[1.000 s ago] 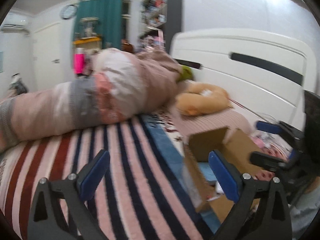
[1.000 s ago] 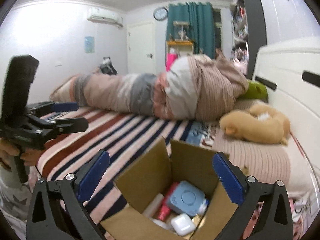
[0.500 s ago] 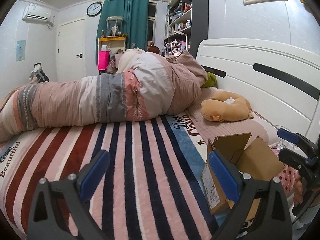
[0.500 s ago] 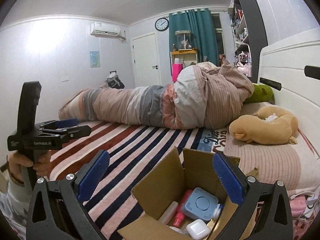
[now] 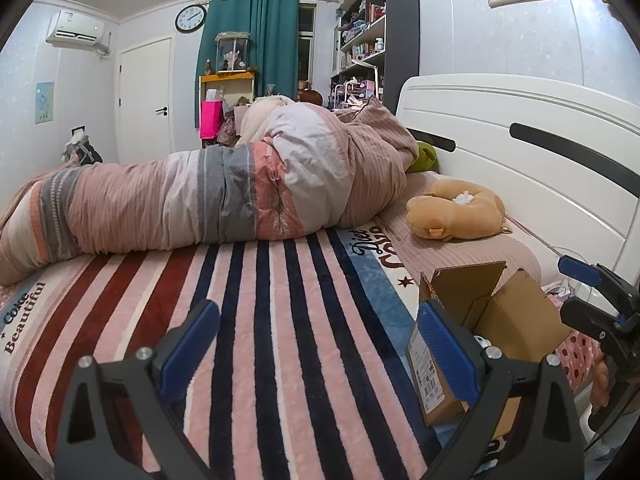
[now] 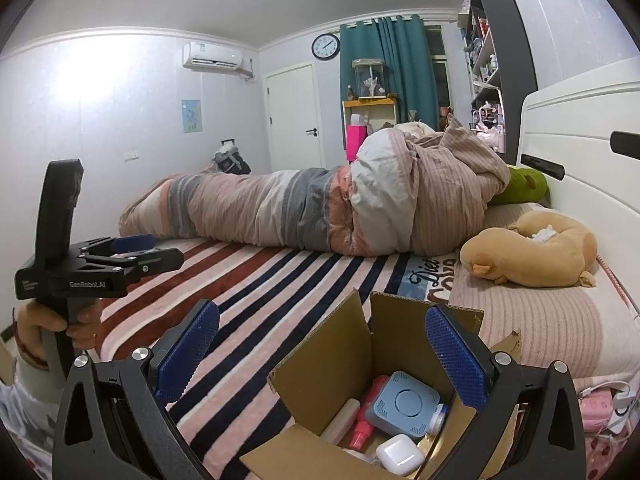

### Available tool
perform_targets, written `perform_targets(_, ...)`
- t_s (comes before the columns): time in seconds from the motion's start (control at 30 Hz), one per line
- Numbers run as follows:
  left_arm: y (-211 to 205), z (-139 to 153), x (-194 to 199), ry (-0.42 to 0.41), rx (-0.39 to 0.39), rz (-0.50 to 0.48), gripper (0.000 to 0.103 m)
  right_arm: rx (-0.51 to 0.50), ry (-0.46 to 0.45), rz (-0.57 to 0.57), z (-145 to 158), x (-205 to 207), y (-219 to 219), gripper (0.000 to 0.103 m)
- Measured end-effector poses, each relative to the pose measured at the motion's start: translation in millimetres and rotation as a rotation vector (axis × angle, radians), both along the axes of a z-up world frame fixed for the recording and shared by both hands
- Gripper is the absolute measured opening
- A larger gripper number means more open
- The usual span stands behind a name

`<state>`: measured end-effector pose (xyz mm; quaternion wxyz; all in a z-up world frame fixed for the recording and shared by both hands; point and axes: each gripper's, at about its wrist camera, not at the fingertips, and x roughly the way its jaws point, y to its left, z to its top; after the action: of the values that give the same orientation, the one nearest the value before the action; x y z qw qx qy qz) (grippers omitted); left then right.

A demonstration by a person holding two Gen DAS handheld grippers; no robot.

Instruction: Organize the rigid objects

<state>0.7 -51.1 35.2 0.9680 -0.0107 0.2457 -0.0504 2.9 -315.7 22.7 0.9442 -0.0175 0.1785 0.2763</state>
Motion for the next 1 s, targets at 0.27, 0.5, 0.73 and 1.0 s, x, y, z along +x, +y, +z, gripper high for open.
perform_targets(0.27,1.1,-1.3,-1.4,0.005,0.002,0.008,0.099,-0.002,0.002,0.007,-1.7,-1.5,1.1,0.103)
perform_targets(0.5,5.1,-2.2,-3.7,0.007,0.003,0.016,0.099,-0.009,0.003,0.020,-3.2,0.3,3.5,0.103)
perform_targets(0.73,7.7,-3.4,-2.9,0.013,0.000,0.018,0.099,-0.012,0.004,0.023,-4.0,1.1,6.8,0.103)
perform_targets(1.0,8.1,-4.2,-3.4,0.015,-0.002,0.018,0.099,-0.011,0.004,0.025,-3.7,2.6,5.6,0.103)
